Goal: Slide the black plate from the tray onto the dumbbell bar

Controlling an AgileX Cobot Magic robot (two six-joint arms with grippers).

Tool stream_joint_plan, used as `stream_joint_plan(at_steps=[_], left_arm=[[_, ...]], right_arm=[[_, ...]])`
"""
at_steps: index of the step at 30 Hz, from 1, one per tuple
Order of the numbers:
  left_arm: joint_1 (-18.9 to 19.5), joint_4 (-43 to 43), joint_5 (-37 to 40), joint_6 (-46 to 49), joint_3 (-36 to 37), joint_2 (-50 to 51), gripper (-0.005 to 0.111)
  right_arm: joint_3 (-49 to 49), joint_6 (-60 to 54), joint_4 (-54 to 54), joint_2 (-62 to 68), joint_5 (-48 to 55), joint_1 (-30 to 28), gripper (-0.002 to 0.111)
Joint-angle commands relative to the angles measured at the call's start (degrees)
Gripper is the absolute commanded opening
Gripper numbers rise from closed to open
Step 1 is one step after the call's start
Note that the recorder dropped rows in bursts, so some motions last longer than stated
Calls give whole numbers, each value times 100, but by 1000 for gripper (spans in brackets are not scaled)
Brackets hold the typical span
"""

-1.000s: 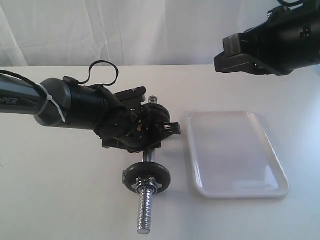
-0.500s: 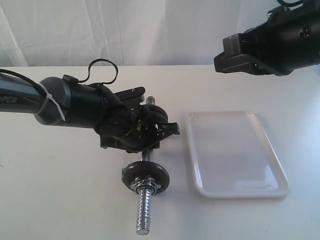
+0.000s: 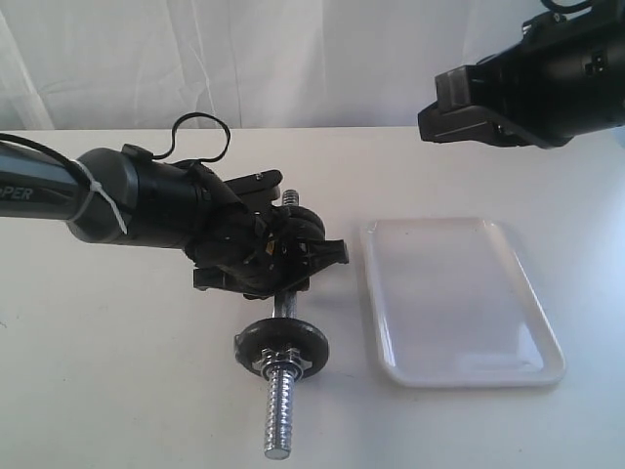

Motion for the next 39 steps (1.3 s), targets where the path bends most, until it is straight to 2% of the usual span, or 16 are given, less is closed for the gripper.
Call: stream_joint_plan(at_steps=[1,6,8,13,17,39], left_arm=[[3,67,-567,-24,-187,-158,0],[3,67,-544,-45,-187,-158,4],[3,67,-497,-114,-187,-158,11],[3,67,-262,-114,-187,-158,38],[3,67,-120,-114,-187,-158,48],[3,67,205,-103,-187,95,48]], right_arm=[[25,9,-2,-33,-30,-36,0],[25,36,0,-33,-30,-36,0],[25,115,0,-33,-30,-36,0],[25,127,0,-33,-30,-36,0],[25,139,0,-33,-30,-36,0],[25,135,0,-44,-16,-36,0]])
